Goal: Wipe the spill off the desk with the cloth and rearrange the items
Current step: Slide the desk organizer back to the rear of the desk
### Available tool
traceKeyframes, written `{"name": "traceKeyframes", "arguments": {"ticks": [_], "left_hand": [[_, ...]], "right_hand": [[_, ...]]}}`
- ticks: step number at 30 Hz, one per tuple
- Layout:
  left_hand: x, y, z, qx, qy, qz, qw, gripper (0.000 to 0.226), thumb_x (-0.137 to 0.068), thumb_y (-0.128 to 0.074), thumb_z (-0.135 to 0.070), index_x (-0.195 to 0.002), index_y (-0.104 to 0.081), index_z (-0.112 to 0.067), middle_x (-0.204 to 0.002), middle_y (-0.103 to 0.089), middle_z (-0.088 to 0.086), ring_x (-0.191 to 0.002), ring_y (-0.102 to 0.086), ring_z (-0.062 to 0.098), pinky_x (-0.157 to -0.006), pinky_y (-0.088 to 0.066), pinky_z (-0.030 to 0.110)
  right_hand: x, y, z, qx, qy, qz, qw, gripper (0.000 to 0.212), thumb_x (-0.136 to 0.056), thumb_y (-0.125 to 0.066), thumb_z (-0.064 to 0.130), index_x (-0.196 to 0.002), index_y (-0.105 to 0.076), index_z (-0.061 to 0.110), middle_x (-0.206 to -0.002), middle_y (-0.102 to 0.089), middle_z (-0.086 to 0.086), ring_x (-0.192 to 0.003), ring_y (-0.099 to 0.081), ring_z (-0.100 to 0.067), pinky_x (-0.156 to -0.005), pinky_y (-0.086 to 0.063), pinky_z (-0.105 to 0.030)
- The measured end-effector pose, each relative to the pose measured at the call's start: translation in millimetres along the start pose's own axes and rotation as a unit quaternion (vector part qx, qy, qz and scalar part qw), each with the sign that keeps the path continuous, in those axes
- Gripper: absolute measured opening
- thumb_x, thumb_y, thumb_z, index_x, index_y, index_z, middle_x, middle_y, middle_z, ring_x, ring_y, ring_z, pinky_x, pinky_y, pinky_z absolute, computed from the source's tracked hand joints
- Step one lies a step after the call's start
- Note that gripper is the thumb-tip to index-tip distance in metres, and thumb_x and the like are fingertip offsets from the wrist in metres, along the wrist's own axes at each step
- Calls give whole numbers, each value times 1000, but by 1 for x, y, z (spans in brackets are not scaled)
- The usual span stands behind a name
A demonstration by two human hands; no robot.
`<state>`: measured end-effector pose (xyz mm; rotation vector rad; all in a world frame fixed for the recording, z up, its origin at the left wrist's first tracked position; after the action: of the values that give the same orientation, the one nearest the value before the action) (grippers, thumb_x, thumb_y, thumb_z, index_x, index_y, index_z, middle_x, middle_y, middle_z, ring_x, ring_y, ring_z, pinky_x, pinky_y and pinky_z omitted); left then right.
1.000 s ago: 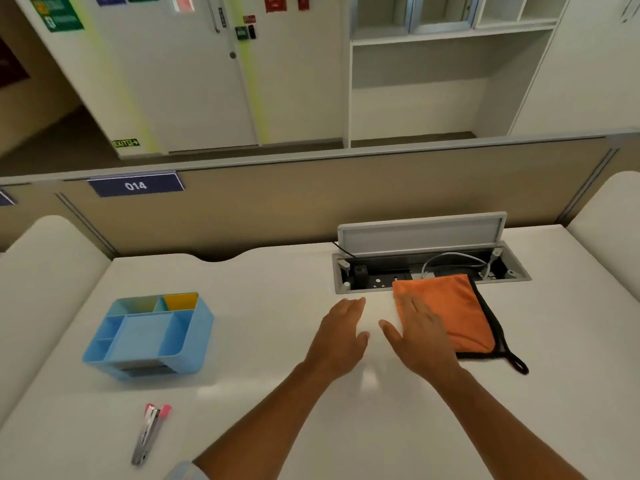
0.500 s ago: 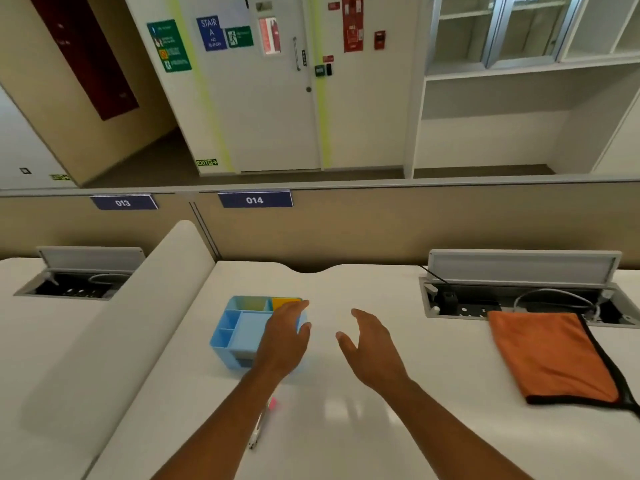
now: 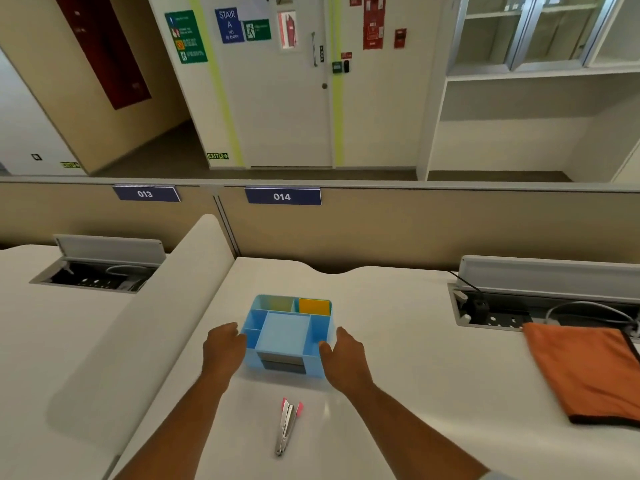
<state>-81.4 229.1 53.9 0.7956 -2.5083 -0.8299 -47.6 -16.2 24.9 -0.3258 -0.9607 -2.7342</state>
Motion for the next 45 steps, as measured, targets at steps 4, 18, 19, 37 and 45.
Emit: {"name": "traceKeyframes", "arguments": {"ticks": [4, 18, 19, 37, 45], "left_hand": [[-5, -2, 8, 23, 4, 30, 999, 15, -93, -61, -8, -82, -71, -8, -77, -73, 10, -78, -71, 32, -60, -52, 30], [1, -38, -33, 67, -48, 39, 996, 16, -93, -63, -11, -83, -75, -13, -78, -73, 9, -79, -71, 27, -72, -62, 41], [5, -50, -40, 73, -53, 44, 995, 15, -94, -64, -12, -84, -75, -14, -80, -73, 9, -81, -71, 27, -76, -63, 44], [52, -223, -136, 45, -86, 128, 987, 14, -96, -64, -19, -84, -70, -16, -82, -71, 0, -76, -69, 17, -55, -53, 20], [57, -241, -141, 28, -92, 145, 985, 10, -97, -65, -21, -92, -72, -17, -88, -71, 0, -78, -68, 17, -58, -55, 20]], "right_hand": [[-6, -17, 1, -26, -2, -6, 1000, 30, -107, -51, 35, -131, -52, 17, -133, -64, -3, -107, -64, -15, -59, -47, -9], [-19, 40, -21, -78, 59, -90, 991, 24, -111, -42, 25, -132, -52, 19, -129, -64, -2, -103, -62, -10, -61, -48, -4], [-21, 54, -28, -76, 61, -100, 990, 25, -112, -41, 25, -133, -52, 18, -128, -64, -3, -106, -63, -11, -64, -50, -5], [-49, 200, -150, -44, 19, -156, 987, 40, -112, -36, 33, -144, -50, 14, -122, -67, -9, -108, -67, -18, -94, -61, -37], [-46, 209, -167, -53, 15, -151, 987, 48, -108, -32, 44, -143, -50, 17, -121, -67, -5, -96, -65, -9, -76, -55, -13]]}}
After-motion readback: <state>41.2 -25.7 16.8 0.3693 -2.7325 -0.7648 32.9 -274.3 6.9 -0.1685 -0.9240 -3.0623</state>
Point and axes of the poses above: each hand's wrist, its own x-axis away from the middle knuckle, its own y-axis out of the back of the hand, z = x × y, the point moved 3 cm from there along -x, towards the middle knuckle
